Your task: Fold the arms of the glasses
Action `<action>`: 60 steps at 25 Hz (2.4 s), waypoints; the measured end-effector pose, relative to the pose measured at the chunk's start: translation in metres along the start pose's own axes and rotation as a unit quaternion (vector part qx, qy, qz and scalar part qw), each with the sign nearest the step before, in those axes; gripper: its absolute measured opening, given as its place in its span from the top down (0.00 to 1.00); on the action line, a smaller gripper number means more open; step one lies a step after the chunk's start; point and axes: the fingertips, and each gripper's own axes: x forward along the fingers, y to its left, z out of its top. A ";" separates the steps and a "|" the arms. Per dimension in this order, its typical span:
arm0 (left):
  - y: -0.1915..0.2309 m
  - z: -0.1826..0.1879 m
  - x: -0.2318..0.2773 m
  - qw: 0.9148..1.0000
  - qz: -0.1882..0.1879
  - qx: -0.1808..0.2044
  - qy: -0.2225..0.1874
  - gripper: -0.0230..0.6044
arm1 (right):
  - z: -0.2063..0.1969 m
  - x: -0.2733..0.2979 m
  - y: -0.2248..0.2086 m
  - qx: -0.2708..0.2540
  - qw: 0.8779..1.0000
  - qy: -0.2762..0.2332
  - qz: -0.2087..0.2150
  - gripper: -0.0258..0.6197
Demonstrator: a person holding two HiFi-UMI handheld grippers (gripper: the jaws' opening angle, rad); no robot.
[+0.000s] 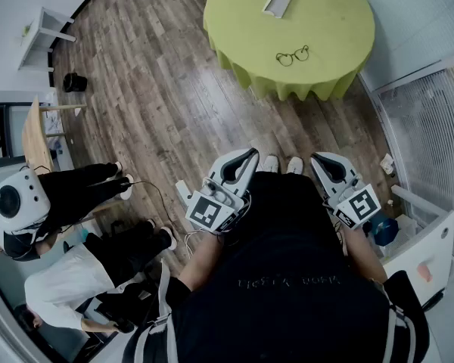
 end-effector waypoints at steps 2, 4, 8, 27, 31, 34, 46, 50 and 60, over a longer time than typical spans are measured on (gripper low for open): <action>-0.006 -0.002 0.003 1.000 -0.003 -0.007 0.003 0.92 | 0.001 -0.006 -0.001 -0.012 1.000 0.004 -0.004 0.91; -0.009 -0.002 0.006 1.000 -0.002 -0.016 0.002 0.92 | 0.006 -0.013 -0.003 -0.011 1.000 0.000 -0.011 0.91; -0.014 0.002 0.015 1.000 -0.002 -0.006 -0.001 0.92 | 0.012 -0.021 -0.009 0.005 1.000 -0.021 -0.013 0.91; -0.018 0.003 0.034 1.000 0.009 0.013 -0.015 0.92 | 0.014 -0.027 -0.029 -0.012 0.999 -0.036 0.029 0.91; -0.003 0.005 0.044 1.000 0.005 0.008 -0.022 0.92 | 0.018 -0.014 -0.036 -0.008 0.999 -0.026 0.031 0.91; 0.008 0.009 0.053 1.000 0.000 0.011 -0.021 0.92 | 0.023 -0.004 -0.038 -0.012 0.999 -0.020 0.035 0.91; 0.071 0.008 0.129 1.000 -0.016 -0.007 -0.013 0.92 | 0.038 0.054 -0.110 0.009 0.999 0.005 0.035 0.91; 0.102 0.021 0.156 1.000 -0.022 -0.007 -0.014 0.92 | 0.059 0.083 -0.141 0.003 1.000 0.006 0.029 0.91; 0.172 0.021 0.196 0.999 -0.025 -0.042 0.000 0.92 | 0.078 0.145 -0.200 -0.007 0.999 0.052 0.013 0.91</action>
